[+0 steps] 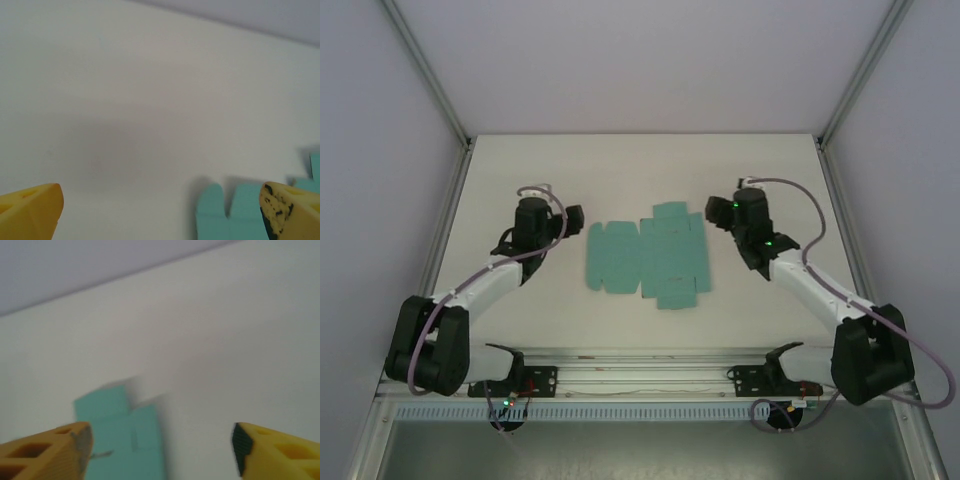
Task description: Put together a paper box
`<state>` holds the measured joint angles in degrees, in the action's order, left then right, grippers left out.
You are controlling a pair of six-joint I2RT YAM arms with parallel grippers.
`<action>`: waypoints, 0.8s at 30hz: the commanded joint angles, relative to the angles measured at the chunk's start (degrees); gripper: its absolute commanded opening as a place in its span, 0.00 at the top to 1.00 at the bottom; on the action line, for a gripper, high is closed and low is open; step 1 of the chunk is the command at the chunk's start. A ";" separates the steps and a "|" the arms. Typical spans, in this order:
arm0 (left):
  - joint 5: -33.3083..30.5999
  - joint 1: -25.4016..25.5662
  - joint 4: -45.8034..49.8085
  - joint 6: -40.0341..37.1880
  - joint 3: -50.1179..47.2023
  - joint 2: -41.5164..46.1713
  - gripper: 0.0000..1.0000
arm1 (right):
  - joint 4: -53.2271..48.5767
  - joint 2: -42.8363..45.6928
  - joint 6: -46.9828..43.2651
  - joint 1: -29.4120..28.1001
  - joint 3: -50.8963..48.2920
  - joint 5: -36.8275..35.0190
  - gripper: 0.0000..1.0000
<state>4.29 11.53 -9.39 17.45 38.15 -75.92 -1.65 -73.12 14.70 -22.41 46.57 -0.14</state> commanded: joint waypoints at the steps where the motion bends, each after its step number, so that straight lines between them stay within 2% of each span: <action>1: 5.20 1.76 5.84 3.30 2.08 -2.51 0.00 | -8.69 -5.73 3.84 -3.90 2.40 5.27 0.42; 4: 5.88 3.16 6.98 3.31 2.32 -4.29 0.00 | -6.56 -11.19 5.44 -5.79 2.81 8.69 0.50; 9: 9.38 3.38 5.87 4.17 0.36 -4.87 0.00 | -4.68 -18.20 9.24 -6.02 2.14 7.92 0.57; 19: 17.44 3.39 -0.30 5.30 -3.21 -6.05 0.00 | -1.00 -23.53 13.54 -5.95 -2.97 4.57 0.59; 24: 22.16 3.37 -5.79 6.99 -4.83 -7.87 0.00 | 1.27 -24.91 15.30 -5.90 -5.21 5.15 0.60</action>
<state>22.00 14.66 -9.65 22.72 34.76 -82.72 1.34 -95.09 27.42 -28.47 44.25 6.02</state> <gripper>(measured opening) 0.998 0.402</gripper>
